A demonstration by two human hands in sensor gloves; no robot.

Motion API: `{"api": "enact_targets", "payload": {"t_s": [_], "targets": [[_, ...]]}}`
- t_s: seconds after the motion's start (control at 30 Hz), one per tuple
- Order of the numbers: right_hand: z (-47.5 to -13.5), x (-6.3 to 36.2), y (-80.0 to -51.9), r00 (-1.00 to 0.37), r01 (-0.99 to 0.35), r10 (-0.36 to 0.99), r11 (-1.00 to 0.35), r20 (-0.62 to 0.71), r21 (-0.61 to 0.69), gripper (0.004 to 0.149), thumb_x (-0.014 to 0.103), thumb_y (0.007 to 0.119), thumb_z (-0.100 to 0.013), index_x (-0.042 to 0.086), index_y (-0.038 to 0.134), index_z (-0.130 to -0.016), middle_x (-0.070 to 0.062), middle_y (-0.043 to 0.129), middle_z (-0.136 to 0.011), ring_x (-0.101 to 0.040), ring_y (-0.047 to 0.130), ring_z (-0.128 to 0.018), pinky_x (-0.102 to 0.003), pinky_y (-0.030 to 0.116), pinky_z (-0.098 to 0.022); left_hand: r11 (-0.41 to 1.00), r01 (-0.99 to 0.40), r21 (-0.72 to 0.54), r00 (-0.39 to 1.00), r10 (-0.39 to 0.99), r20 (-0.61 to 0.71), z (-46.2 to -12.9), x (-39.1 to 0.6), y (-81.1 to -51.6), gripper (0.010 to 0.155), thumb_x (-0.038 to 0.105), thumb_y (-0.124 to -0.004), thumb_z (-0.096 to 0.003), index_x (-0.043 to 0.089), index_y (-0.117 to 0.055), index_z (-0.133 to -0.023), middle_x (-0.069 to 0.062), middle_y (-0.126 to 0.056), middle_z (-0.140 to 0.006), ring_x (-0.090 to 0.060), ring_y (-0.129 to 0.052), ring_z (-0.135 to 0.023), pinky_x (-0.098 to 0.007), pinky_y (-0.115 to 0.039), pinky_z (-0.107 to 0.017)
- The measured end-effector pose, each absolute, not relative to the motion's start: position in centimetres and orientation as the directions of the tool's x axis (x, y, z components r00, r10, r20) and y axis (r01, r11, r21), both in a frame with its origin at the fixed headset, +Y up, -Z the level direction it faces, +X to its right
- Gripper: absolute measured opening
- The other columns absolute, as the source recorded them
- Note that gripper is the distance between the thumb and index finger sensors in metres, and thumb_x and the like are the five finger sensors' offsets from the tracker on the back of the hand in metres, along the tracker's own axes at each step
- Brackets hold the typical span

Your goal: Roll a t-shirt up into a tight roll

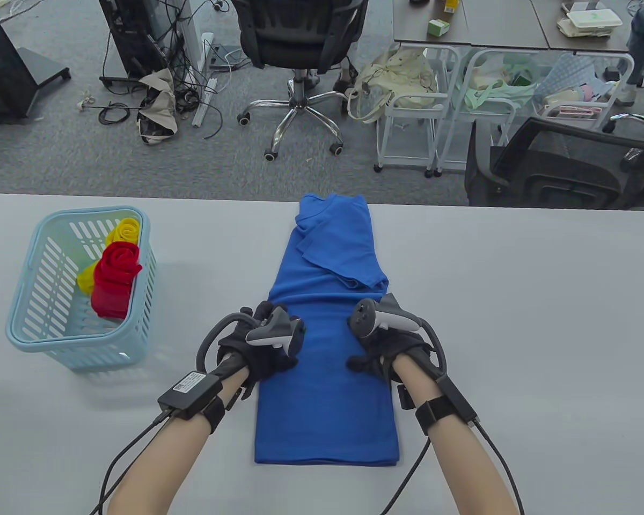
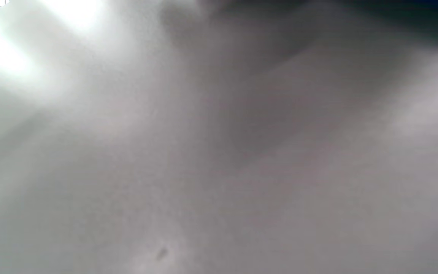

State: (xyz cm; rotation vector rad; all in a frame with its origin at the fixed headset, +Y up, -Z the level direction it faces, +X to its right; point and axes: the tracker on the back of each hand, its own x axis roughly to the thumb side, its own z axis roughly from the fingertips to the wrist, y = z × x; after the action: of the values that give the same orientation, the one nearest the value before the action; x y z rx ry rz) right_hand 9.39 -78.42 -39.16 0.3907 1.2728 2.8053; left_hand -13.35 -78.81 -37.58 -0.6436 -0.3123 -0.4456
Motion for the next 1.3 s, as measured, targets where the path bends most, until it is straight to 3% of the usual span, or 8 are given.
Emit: {"api": "enact_targets", "payload": {"t_s": [0.2, 0.3, 0.43, 0.53, 0.7, 0.8, 0.9, 1.3], "targets": [[-39.2, 9.4, -78.5, -0.964, 0.070, 0.145, -0.671, 0.223, 0.739, 0.084, 0.055, 0.052, -0.055, 0.028, -0.013, -0.100, -0.005, -0.024, -0.100, -0.034, -0.024, -0.094, -0.058, 0.003, -0.070, 0.782, 0.335, -0.526, 0.851, -0.012, 0.525, -29.1, -14.2, -77.5, 0.079, 0.068, -0.027, -0.0397, 0.038, 0.001, -0.108, -0.005, 0.001, -0.120, -0.035, -0.012, -0.115, -0.056, -0.025, -0.084], [-39.2, 9.4, -78.4, -0.964, 0.076, 0.136, -0.679, 0.227, 0.730, 0.084, 0.055, 0.053, -0.055, 0.028, -0.012, -0.101, -0.005, -0.023, -0.101, -0.034, -0.023, -0.095, -0.058, 0.003, -0.071, 0.766, 0.454, -0.455, 0.800, -0.127, 0.586, -26.3, -14.6, -79.5, 0.083, 0.072, -0.028, -0.0380, 0.038, 0.012, -0.103, -0.007, 0.016, -0.114, -0.038, 0.001, -0.110, -0.058, -0.019, -0.083], [-37.7, 8.5, -77.1, -0.984, 0.145, -0.041, -0.750, 0.173, 0.645, 0.084, 0.057, 0.054, -0.055, 0.024, -0.002, -0.107, -0.014, -0.009, -0.109, -0.046, -0.005, -0.102, -0.061, 0.018, -0.073, 0.769, 0.402, -0.496, 0.836, -0.087, 0.542, -26.2, -14.9, -80.4, 0.083, 0.073, -0.021, -0.0332, 0.039, 0.021, -0.096, -0.004, 0.026, -0.108, -0.036, 0.012, -0.105, -0.059, -0.009, -0.079], [-34.1, 6.9, -75.8, -0.933, 0.305, -0.122, -0.768, 0.339, 0.563, 0.080, 0.054, 0.055, -0.058, 0.021, 0.006, -0.112, -0.018, -0.002, -0.113, -0.049, 0.005, -0.105, -0.062, 0.024, -0.073, 0.763, 0.440, -0.473, 0.820, -0.126, 0.559, -26.2, -14.8, -80.3, 0.083, 0.073, -0.020, -0.0329, 0.039, 0.022, -0.095, -0.004, 0.026, -0.108, -0.036, 0.012, -0.105, -0.059, -0.010, -0.079], [-26.9, 7.0, -76.0, -0.875, 0.255, 0.076, -0.766, 0.477, 0.590, 0.085, 0.058, 0.059, -0.055, 0.020, 0.013, -0.115, -0.017, 0.010, -0.118, -0.049, 0.015, -0.109, -0.062, 0.030, -0.074, 0.769, 0.418, -0.484, 0.825, -0.098, 0.556, -26.3, -14.9, -80.4, 0.083, 0.073, -0.021, -0.0331, 0.039, 0.022, -0.095, -0.004, 0.027, -0.107, -0.036, 0.013, -0.104, -0.059, -0.008, -0.078], [-24.8, 9.0, -77.6, -0.872, 0.307, 0.012, -0.766, 0.490, 0.565, 0.088, 0.060, 0.056, -0.054, 0.024, -0.002, -0.110, -0.014, -0.008, -0.113, -0.046, -0.002, -0.106, -0.063, 0.022, -0.074, 0.769, 0.415, -0.486, 0.826, -0.096, 0.555, -26.2, -14.9, -80.3, 0.083, 0.073, -0.021, -0.0331, 0.039, 0.022, -0.095, -0.004, 0.027, -0.107, -0.036, 0.013, -0.104, -0.059, -0.008, -0.078], [-25.1, 11.1, -78.6, -0.887, 0.122, 0.224, -0.730, 0.405, 0.672, 0.087, 0.059, 0.056, -0.055, 0.027, -0.006, -0.108, -0.007, -0.018, -0.108, -0.036, -0.018, -0.101, -0.063, 0.007, -0.071, 0.778, 0.400, -0.484, 0.830, -0.083, 0.552, -26.3, -14.9, -80.4, 0.083, 0.073, -0.022, -0.0337, 0.040, 0.020, -0.096, -0.003, 0.025, -0.108, -0.035, 0.012, -0.105, -0.059, -0.009, -0.078], [-28.2, 11.6, -78.6, -0.894, 0.088, 0.229, -0.753, 0.385, 0.653, 0.087, 0.056, 0.061, -0.055, 0.029, -0.001, -0.110, -0.003, -0.014, -0.111, -0.031, -0.015, -0.105, -0.062, 0.006, -0.072, 0.808, 0.300, -0.508, 0.882, -0.031, 0.471, -28.1, -15.7, -79.5, 0.082, 0.073, -0.033, -0.0402, 0.042, 0.009, -0.104, -0.001, 0.014, -0.115, -0.033, 0.004, -0.110, -0.058, -0.015, -0.081]]}}
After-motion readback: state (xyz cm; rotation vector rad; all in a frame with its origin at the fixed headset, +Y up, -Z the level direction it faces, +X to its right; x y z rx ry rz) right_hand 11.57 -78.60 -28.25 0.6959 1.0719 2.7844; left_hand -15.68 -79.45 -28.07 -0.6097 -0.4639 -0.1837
